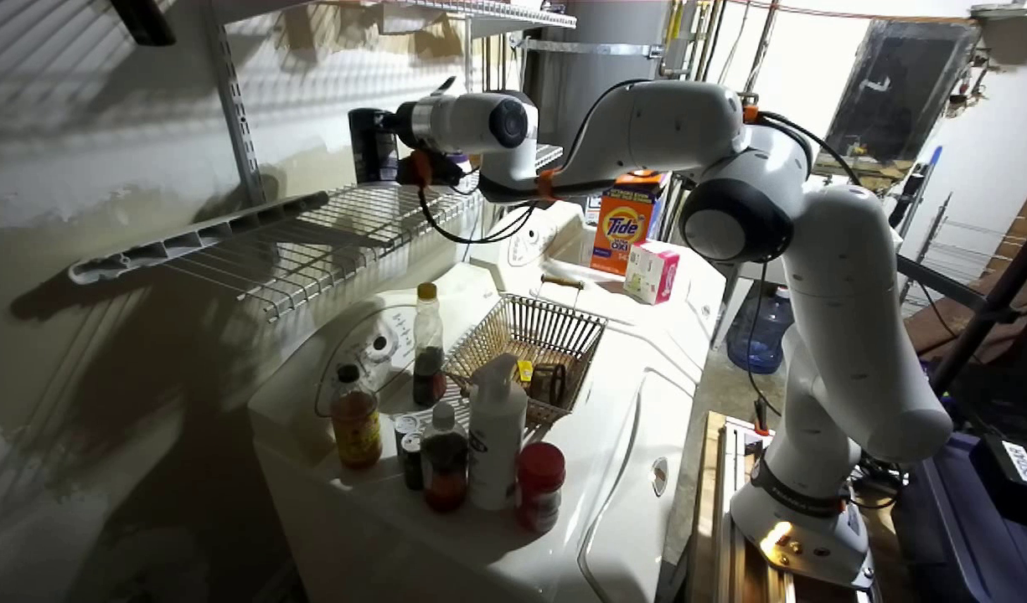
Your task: Flip the blue can twice
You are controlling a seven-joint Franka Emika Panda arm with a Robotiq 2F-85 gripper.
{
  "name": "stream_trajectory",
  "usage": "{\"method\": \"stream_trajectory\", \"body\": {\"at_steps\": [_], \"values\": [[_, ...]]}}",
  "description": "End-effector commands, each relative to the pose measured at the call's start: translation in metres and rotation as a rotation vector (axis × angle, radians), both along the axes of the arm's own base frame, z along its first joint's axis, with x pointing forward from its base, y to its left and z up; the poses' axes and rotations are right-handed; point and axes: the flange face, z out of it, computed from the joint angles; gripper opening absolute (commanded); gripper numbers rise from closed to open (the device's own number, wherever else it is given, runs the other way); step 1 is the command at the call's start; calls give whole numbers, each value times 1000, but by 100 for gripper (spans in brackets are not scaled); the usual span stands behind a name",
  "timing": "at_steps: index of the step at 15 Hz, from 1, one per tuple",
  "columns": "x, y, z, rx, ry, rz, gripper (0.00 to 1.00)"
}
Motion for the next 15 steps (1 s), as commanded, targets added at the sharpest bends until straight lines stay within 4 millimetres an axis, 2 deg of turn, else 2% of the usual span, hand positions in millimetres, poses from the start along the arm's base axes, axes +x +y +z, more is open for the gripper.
{"method": "stream_trajectory", "body": {"at_steps": [1,2,3,6,7,10,15], "values": [[-12,6,-21,23,51,-9,67],[-1,4,-12,4,21,-6,67],[-1,5,-19,5,34,-6,92],[0,5,-22,3,39,-7,92],[0,4,-21,3,39,-8,67],[5,6,-37,-61,67,1,67],[6,10,-36,-133,60,67,67]]}}
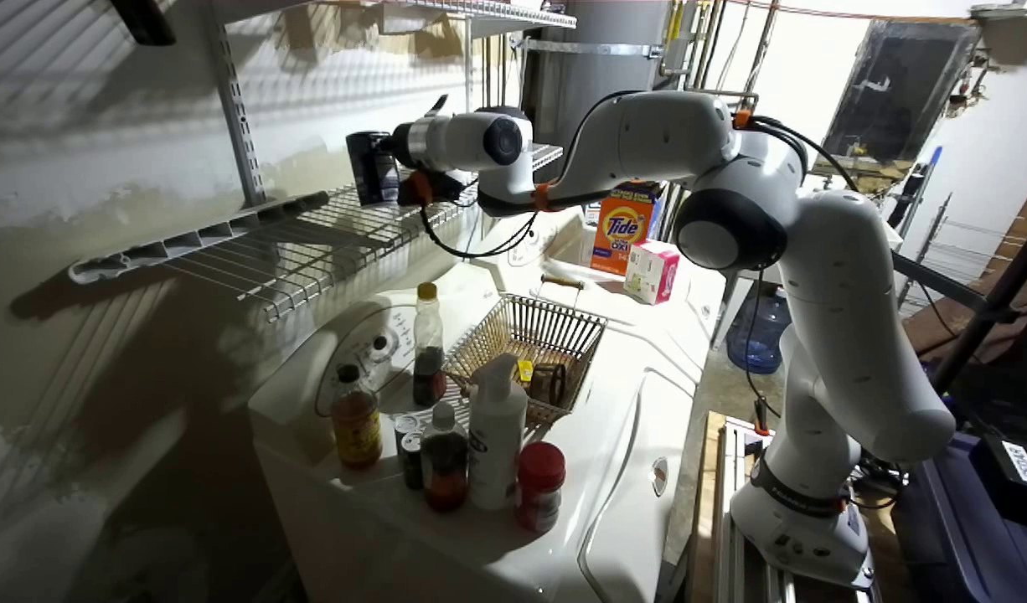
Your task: Flip the blue can twice
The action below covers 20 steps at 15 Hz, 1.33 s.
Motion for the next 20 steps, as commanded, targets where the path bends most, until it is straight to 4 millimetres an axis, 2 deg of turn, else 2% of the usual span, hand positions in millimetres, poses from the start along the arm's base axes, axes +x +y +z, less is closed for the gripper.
{"method": "stream_trajectory", "body": {"at_steps": [1,7,9,10,11,15,18,20], "values": [[2,2,-6,-71,0,66,67],[-11,-4,-23,-116,64,125,67],[-14,-2,-23,-137,69,143,67],[-16,0,-23,-139,73,153,98],[-19,2,-22,-148,78,166,100],[-36,6,-45,-150,159,176,100],[-46,4,-37,-152,163,174,100],[-50,4,-22,-173,145,168,100]]}}
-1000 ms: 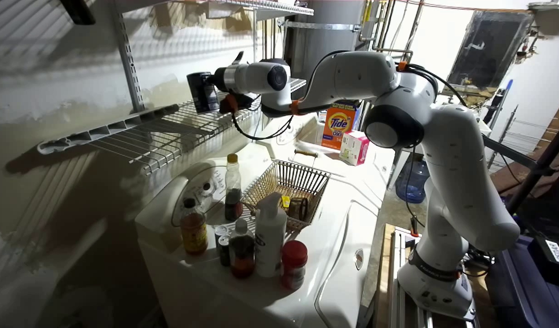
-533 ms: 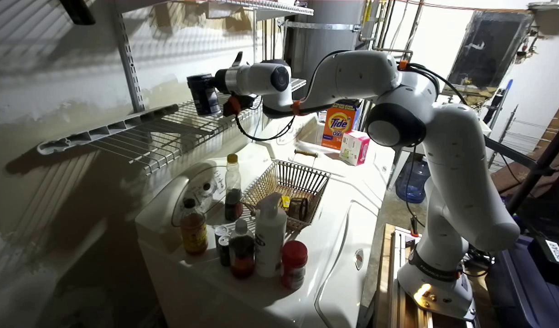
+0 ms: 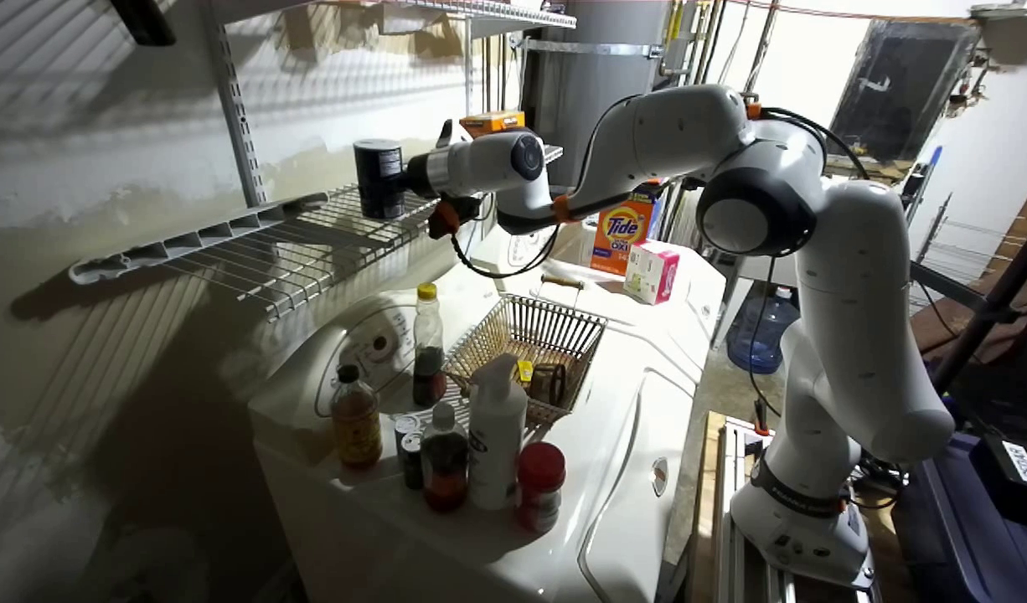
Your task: Flip the blue can twice
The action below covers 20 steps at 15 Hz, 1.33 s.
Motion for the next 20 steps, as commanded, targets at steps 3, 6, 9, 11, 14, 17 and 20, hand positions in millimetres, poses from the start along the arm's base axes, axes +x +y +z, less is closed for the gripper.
{"method": "stream_trajectory", "body": {"at_steps": [3,6,9,11,14,17,20], "values": [[-21,4,40,-59,-24,-15,100],[-30,13,48,-67,-7,-43,100],[-39,20,57,-84,22,-75,100],[-46,25,65,-97,46,-98,100],[-55,34,87,-106,62,-121,100],[-69,43,105,-82,96,-114,100],[-82,46,118,-32,177,-143,100]]}}
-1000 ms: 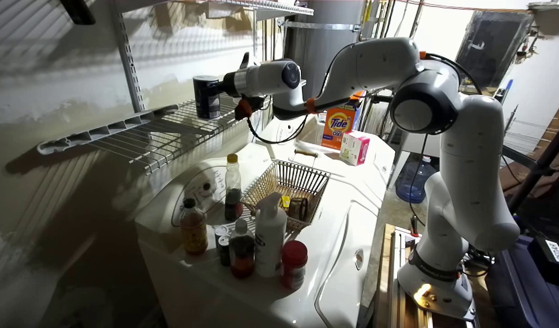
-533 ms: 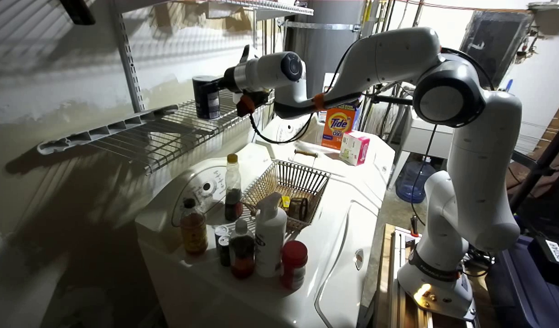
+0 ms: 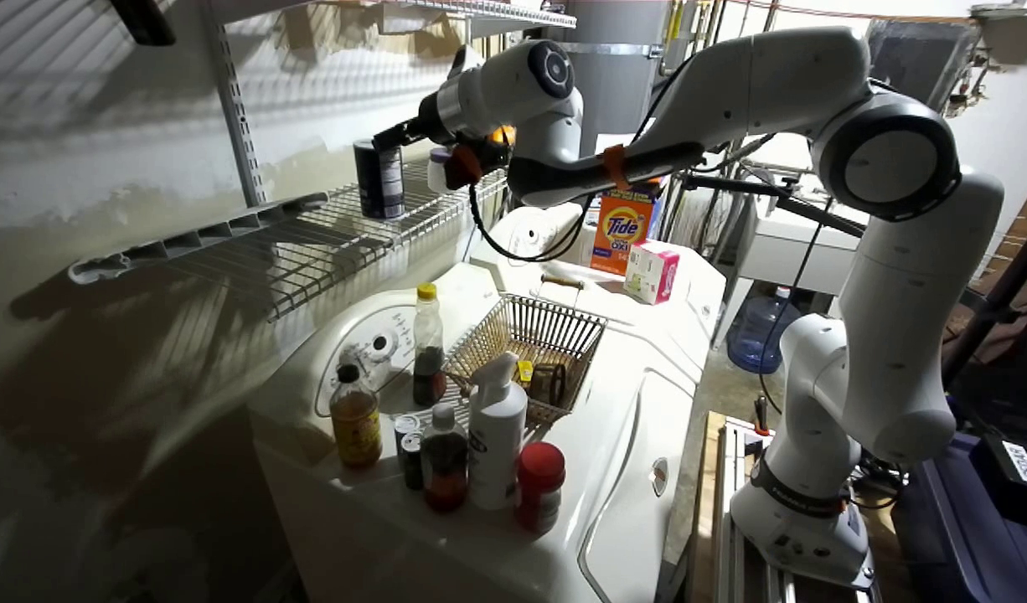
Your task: Flip the blue can twice
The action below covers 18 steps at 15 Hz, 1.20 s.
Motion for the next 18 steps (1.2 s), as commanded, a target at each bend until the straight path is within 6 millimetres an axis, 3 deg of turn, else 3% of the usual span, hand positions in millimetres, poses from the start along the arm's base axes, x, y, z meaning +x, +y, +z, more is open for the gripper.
{"method": "stream_trajectory", "body": {"at_steps": [1,5,10,12,13,18], "values": [[-23,-1,19,42,81,-54,100],[-35,-3,33,67,152,-104,100],[-51,11,36,141,273,15,100],[-50,14,38,152,302,32,100],[-40,14,37,140,265,8,100],[-41,16,38,144,283,21,100]]}}
